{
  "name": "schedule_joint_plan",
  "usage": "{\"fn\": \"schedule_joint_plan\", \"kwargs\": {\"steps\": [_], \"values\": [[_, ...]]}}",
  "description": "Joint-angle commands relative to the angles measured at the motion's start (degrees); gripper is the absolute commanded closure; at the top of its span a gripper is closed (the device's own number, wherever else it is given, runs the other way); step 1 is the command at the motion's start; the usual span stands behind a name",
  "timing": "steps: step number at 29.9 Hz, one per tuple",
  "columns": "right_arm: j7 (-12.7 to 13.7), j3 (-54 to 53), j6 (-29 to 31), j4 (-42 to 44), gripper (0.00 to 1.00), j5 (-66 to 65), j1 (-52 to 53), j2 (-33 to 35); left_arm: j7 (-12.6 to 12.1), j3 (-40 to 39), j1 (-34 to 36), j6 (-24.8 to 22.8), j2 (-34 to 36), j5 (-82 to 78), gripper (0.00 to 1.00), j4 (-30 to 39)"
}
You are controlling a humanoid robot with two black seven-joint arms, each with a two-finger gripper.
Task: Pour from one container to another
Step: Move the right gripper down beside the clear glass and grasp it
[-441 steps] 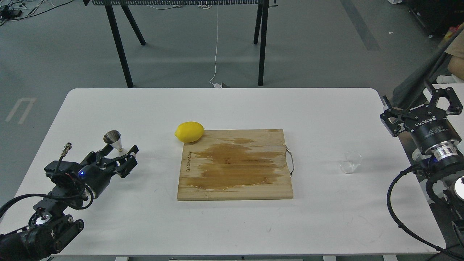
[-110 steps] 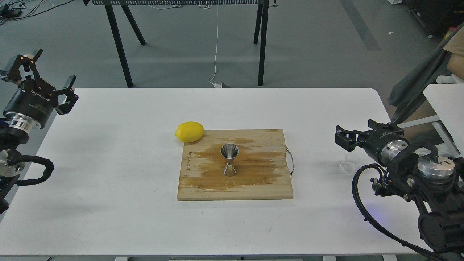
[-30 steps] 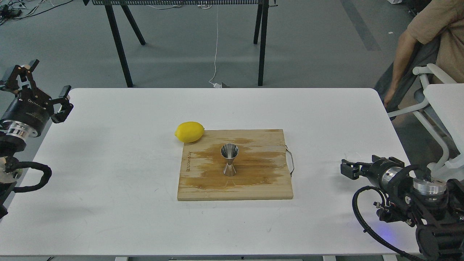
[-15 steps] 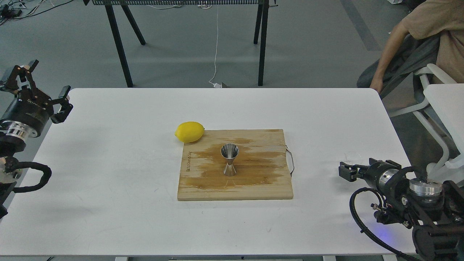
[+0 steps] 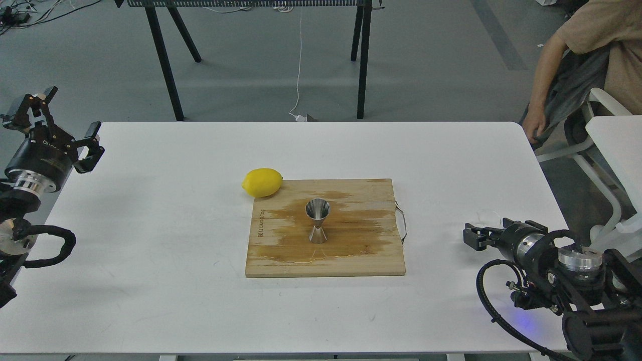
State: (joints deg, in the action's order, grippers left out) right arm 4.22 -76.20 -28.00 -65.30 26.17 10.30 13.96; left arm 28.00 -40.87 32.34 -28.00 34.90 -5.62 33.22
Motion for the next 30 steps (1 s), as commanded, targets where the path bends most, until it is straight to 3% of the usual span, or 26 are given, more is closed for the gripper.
{"fn": "schedule_joint_plan", "kwargs": {"steps": [1,12,19,30], "values": [[0.0,0.0,0.0,0.0,0.15,-0.2,0.2,-0.2,0.0,0.0,0.0,0.0,0.1,0.0,0.02,-0.1],[-0.2,0.0,0.0,0.9,0.17,-0.2,0.6,-0.2,0.0,0.0,0.0,0.0,0.0,0.0,0.02,-0.1],[-0.2,0.0,0.0,0.8,0.3,-0.3,0.8,-0.2,0.0,0.0,0.0,0.0,0.1,0.0,0.02,-0.1],[-0.3,0.0,0.0,0.8,0.32,-1.1,0.8,-0.4,0.0,0.0,0.0,0.0,0.2,0.0,0.02,-0.1]]}}
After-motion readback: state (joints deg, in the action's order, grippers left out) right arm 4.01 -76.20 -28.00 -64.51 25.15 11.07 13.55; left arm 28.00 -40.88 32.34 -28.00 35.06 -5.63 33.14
